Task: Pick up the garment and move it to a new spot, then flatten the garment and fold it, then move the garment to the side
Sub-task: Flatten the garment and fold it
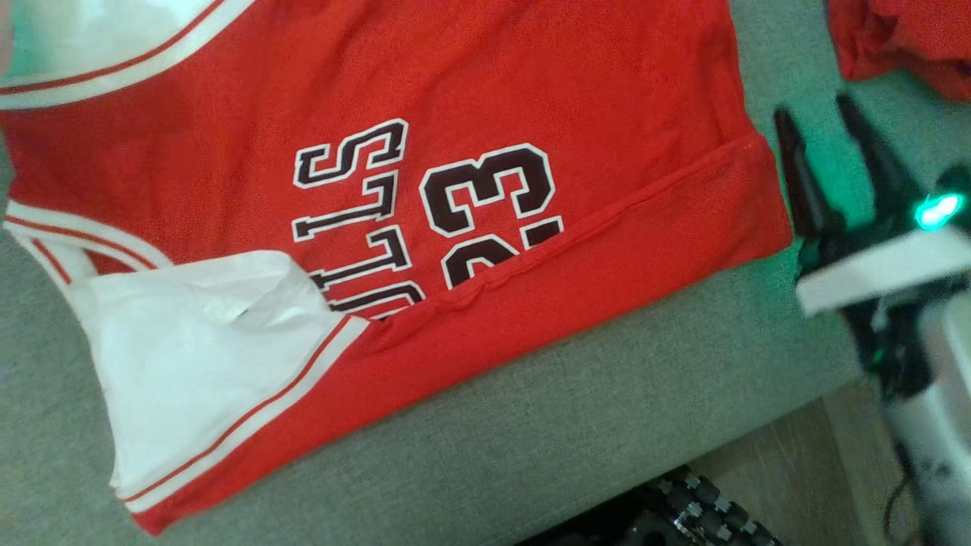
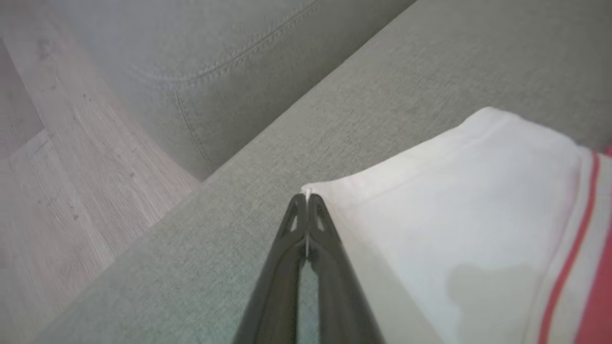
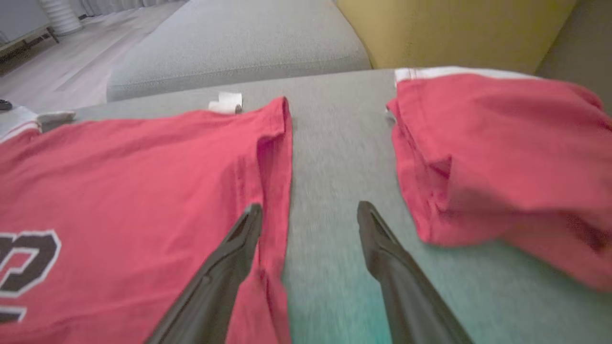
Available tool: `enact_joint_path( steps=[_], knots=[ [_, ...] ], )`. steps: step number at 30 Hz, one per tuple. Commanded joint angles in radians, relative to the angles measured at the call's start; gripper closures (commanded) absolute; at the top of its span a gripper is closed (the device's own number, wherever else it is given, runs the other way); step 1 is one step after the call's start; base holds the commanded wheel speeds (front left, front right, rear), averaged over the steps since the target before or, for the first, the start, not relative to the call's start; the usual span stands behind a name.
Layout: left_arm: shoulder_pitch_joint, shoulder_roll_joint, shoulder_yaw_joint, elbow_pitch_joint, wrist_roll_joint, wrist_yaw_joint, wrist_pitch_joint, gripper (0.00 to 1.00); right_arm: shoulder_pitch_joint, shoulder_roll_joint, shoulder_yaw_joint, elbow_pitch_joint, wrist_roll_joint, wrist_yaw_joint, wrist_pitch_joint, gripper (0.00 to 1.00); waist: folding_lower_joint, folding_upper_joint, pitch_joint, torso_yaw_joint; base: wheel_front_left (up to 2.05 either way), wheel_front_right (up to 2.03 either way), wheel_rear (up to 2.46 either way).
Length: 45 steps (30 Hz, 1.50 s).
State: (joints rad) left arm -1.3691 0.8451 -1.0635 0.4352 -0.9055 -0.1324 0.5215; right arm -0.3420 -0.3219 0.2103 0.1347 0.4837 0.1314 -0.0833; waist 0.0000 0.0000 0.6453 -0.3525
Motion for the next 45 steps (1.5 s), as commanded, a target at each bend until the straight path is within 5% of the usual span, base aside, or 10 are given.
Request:
enact_joint_path(
  steps=[1, 11, 22, 26, 28, 36, 45],
  knots=[
    [-0.071, 0.04, 0.028, -0.028, -0.002, 0.002, -0.025, 1.0, -0.044, -0.039, 0.003, -0.033, 0.023, -0.001, 0.034, 0.0, 0.0, 0.0, -0.009, 0.012, 0.0, 0.0, 0.0],
    [-0.192, 0.011, -0.112, -0.069, -0.014, 0.002, -0.135, 1.0, -0.419, -0.128, 0.088, 0.163, 0.048, -0.001, 0.297, 0.0, 0.0, 0.0, 0.006, 0.103, 0.0, 0.0, 0.0],
    [-0.279, -0.025, -0.205, -0.082, -0.021, 0.002, -0.207, 1.0, -0.669, -0.168, 0.248, 0.449, -0.001, -0.001, 0.363, 0.0, 0.0, 0.0, 0.037, 0.191, 0.0, 0.0, 0.0],
    [-0.28, -0.027, -0.213, -0.085, -0.021, 0.002, -0.21, 1.0, -0.707, -0.184, 0.295, 0.504, -0.004, -0.001, 0.367, 0.28, 0.0, 0.0, 0.034, 0.2, 0.0, 0.0, 0.0],
    [-0.28, -0.028, -0.214, -0.085, -0.021, 0.002, -0.21, 1.0, -0.715, -0.188, 0.305, 0.514, -0.002, -0.001, 0.367, 0.3, 0.0, 0.0, 0.032, 0.201, 0.0, 0.0, 0.0],
    [-0.263, -0.03, -0.216, -0.076, -0.034, 0.002, -0.211, 1.0, -0.744, -0.205, 0.359, 0.56, 0.054, -0.001, 0.394, 1.0, 0.0, 0.0, 0.015, 0.201, 0.0, 0.0, 0.0],
    [-0.26, -0.033, -0.217, -0.065, 0.011, 0.002, -0.304, 1.0, -0.78, -0.205, 0.36, 0.566, 0.083, -0.001, 0.294, 1.0, 0.0, 0.0, -0.01, 0.202, 0.0, 0.0, 0.0]
  ],
)
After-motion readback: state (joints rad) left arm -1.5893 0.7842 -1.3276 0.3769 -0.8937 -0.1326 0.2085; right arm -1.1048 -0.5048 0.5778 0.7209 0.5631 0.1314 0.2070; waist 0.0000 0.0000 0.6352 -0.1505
